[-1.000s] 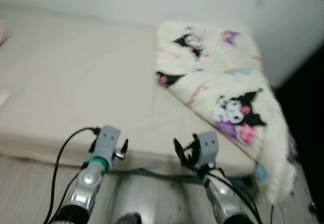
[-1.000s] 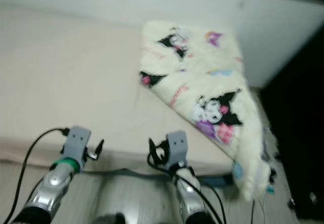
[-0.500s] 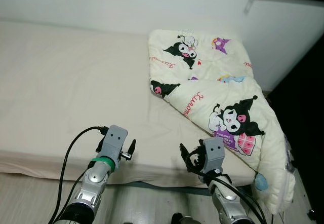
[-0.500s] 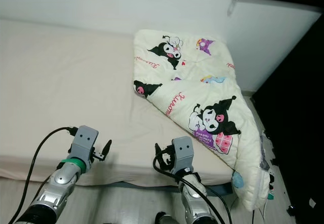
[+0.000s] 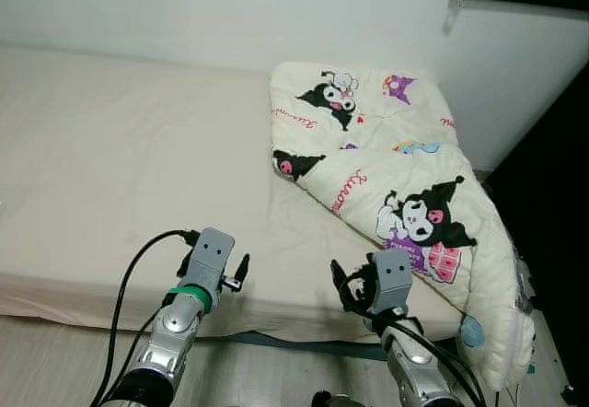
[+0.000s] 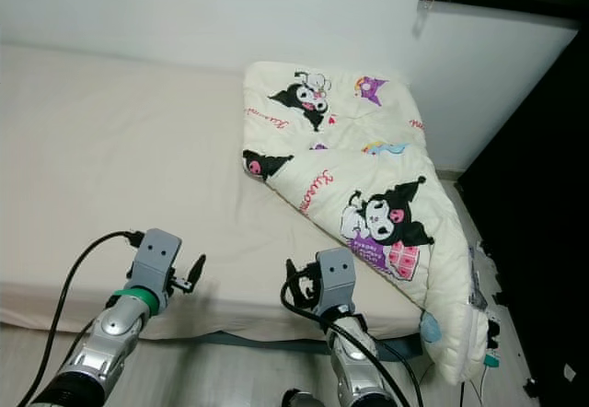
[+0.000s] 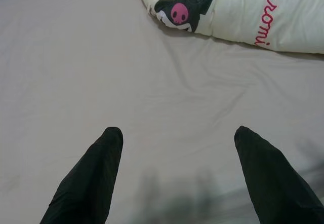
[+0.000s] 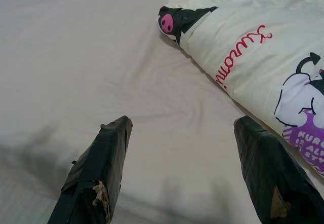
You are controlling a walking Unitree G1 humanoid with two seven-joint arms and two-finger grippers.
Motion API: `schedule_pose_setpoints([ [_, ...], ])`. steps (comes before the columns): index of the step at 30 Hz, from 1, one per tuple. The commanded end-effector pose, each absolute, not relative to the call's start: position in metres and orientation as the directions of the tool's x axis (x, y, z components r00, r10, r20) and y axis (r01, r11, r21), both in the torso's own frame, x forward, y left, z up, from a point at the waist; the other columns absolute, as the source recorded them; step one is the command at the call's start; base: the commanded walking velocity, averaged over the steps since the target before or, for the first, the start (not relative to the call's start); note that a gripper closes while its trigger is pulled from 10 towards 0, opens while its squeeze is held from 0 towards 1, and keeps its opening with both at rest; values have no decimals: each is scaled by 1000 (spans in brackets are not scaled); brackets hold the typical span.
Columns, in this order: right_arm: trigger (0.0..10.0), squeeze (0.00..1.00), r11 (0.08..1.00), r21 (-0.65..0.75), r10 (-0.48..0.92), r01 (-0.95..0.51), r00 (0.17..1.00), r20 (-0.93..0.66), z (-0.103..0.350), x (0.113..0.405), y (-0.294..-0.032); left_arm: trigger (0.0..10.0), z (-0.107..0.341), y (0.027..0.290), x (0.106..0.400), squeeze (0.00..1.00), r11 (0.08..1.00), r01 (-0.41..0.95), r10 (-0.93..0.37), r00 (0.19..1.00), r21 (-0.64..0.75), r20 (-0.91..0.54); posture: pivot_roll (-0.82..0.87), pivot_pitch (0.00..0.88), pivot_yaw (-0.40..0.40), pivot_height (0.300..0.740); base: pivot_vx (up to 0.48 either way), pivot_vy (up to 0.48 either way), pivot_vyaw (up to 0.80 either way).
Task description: Clean up the room
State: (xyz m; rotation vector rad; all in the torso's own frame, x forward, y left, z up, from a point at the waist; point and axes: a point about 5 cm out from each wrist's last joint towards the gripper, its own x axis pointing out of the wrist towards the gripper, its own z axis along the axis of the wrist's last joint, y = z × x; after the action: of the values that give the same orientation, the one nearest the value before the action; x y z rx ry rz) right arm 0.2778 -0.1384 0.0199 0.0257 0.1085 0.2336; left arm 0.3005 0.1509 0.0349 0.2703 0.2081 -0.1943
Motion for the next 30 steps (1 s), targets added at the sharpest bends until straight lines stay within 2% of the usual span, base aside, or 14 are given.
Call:
schedule_pose_setpoints([
  [1, 10000, 0, 976, 52, 216, -211, 969, -121, 15, 274, -140, 10000, 28, 150, 296, 0, 943, 230, -165, 951, 242, -262, 39, 65, 14, 661, 0, 0, 0],
  [15, 10000, 0, 978, 54, 206, -201, 972, -110, 17, 275, -142, 10000, 28, 150, 296, 0, 942, 232, -167, 951, 244, -262, 39, 68, 18, 606, 0, 0, 0],
  [24, 10000, 0, 985, 51, 167, -163, 983, -82, 23, 279, -150, 10000, 28, 150, 296, 0, 941, 235, -169, 950, 244, -263, 38, 71, 21, 606, 0, 0, 0],
  [28, 10000, 0, 995, 37, 90, -89, 996, -23, 36, 286, -168, 10000, 28, 150, 296, 0, 940, 239, -172, 949, 245, -264, 32, 75, 25, 606, 0, 0, 0],
  [30, 10000, 0, 995, 37, 90, -89, 996, -23, 36, 286, -168, 10000, 28, 150, 296, 0, 940, 239, -172, 949, 245, -264, 32, 75, 25, 606, 0, 0, 0],
])
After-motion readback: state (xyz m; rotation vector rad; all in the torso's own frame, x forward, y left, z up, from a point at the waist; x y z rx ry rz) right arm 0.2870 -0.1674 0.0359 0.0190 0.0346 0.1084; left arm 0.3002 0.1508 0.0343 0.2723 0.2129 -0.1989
